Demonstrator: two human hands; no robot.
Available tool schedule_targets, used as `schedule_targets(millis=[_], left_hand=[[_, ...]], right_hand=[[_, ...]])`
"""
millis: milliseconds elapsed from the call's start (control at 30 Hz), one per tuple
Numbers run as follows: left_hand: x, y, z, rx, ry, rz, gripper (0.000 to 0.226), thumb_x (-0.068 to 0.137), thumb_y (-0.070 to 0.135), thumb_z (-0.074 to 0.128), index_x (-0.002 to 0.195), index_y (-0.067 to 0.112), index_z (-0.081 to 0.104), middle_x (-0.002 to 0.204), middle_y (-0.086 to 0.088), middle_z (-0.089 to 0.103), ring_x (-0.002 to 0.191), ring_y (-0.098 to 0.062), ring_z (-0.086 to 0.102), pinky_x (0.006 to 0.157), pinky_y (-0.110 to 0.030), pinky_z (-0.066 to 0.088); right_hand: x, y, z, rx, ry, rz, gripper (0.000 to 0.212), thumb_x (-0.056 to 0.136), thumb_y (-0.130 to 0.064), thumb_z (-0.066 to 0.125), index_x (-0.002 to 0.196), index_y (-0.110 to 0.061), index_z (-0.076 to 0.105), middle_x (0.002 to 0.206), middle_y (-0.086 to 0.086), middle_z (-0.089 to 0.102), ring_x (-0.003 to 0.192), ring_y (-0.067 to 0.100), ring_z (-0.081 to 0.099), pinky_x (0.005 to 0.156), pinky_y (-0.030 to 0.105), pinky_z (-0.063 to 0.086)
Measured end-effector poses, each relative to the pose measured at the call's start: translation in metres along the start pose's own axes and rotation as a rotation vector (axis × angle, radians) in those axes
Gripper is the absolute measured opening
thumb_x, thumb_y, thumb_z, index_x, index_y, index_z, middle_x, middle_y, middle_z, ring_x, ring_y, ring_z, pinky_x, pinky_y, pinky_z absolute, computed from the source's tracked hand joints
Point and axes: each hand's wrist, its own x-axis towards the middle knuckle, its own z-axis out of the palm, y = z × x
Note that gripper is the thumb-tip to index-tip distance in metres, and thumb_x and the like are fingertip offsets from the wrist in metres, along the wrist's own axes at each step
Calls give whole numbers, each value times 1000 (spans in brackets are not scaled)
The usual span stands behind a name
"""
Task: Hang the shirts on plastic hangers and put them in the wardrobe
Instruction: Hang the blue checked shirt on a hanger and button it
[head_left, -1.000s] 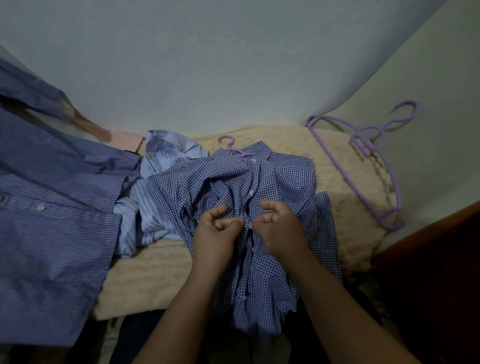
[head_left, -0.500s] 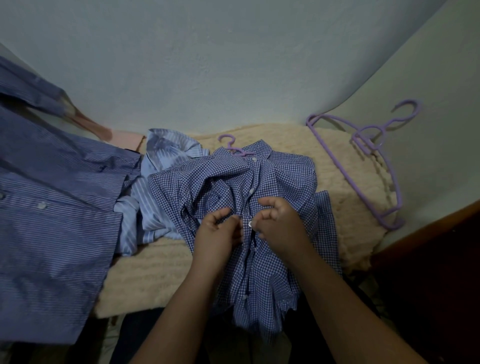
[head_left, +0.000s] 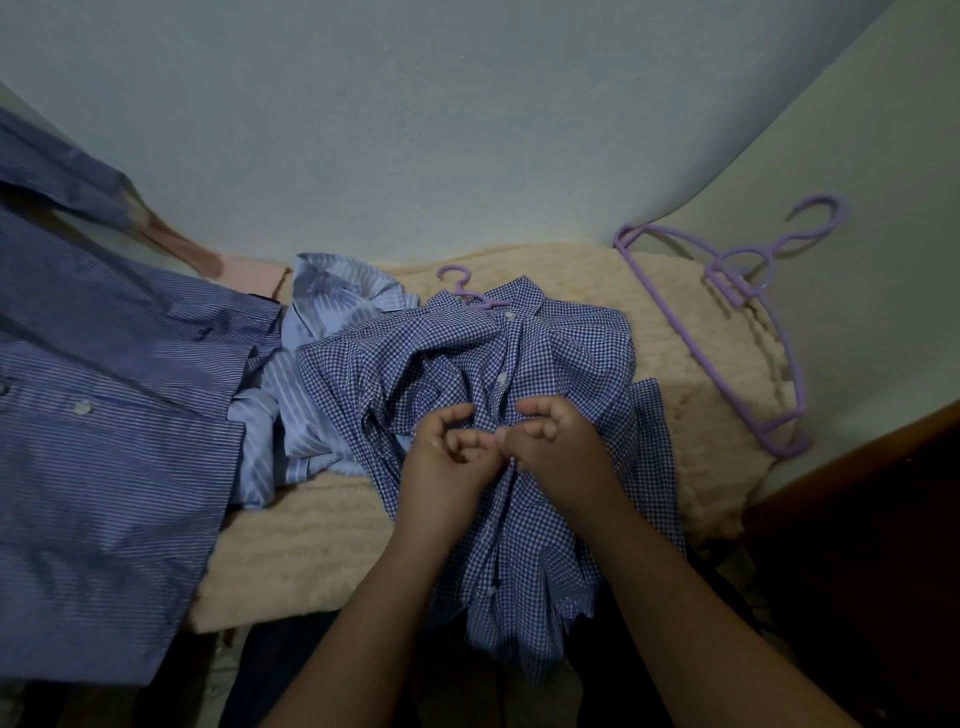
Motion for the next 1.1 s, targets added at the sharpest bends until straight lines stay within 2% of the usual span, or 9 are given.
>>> schedule_targets(millis=[67, 167, 267, 467, 667, 800, 867, 1000, 1100], left_hand=[[-1, -1, 2, -5, -11, 27, 41, 80, 3, 73, 109, 22, 50, 82, -1, 68, 68, -4, 64, 65, -15, 52], [-1, -4, 2, -31, -35, 38, 47, 78, -7, 71, 107, 24, 50, 85, -4, 65, 67, 0, 63, 66, -12, 50], [2, -9, -3, -76, -50, 1, 49, 77, -8, 71, 109, 22, 50, 87, -4, 66, 72, -5, 65, 68, -14, 51], [11, -12, -11, -112, -76, -35, 49, 75, -8, 71, 112, 16, 51, 84, -3, 67, 73, -9, 65, 70, -17, 52], [8, -16, -9, -93, -53, -5, 48, 76, -7, 72, 107, 24, 51, 81, 0, 65, 72, -8, 63, 71, -17, 52], [2, -19, -7, -132, -18, 12, 46, 78, -7, 70, 109, 21, 53, 79, 1, 65, 73, -5, 65, 72, -16, 52], [2, -19, -7, -143, -10, 12, 45, 79, -8, 69, 112, 18, 52, 77, 2, 64, 70, -2, 63, 70, -14, 51], [3, -20, -10, -143, -23, -3, 47, 80, -5, 70, 116, 19, 52, 80, 2, 65, 74, -6, 64, 71, -14, 51], [3, -19, -10, -180, -64, -44, 51, 80, -5, 70, 120, 19, 49, 85, 0, 64, 79, -11, 62, 73, -16, 52]], right_hand=[[0, 0, 0, 21, 14, 6, 26, 86, -6, 63, 108, -13, 52, 80, 1, 65, 69, 7, 60, 64, 20, 49], [1, 2, 2, 48, 53, 17, 25, 87, -4, 62, 110, -9, 52, 81, 4, 64, 73, 13, 62, 70, 31, 54], [1, 3, 2, 51, 48, -6, 23, 88, -4, 60, 107, -14, 51, 78, 2, 62, 74, 15, 61, 75, 38, 54], [1, 5, 3, 107, 5, -31, 35, 89, 3, 56, 112, -19, 44, 77, 1, 60, 71, 10, 59, 68, 28, 53], [3, 3, 5, 112, 37, 89, 24, 89, -2, 59, 100, -15, 41, 86, 1, 60, 73, 8, 55, 64, 20, 44], [4, 5, 9, 123, 36, 152, 26, 90, -4, 58, 86, -19, 36, 70, -3, 46, 59, 8, 41, 56, 23, 37], [4, 7, 10, 122, 24, 188, 30, 90, -6, 58, 82, -21, 34, 67, -4, 36, 59, 10, 33, 57, 25, 34], [2, 5, 11, 162, 29, 215, 25, 91, -7, 58, 87, -17, 35, 74, -3, 37, 67, 10, 37, 65, 26, 37], [1, 6, 11, 216, 67, 223, 25, 90, -6, 58, 90, -14, 35, 74, -2, 38, 66, 10, 41, 61, 25, 38]])
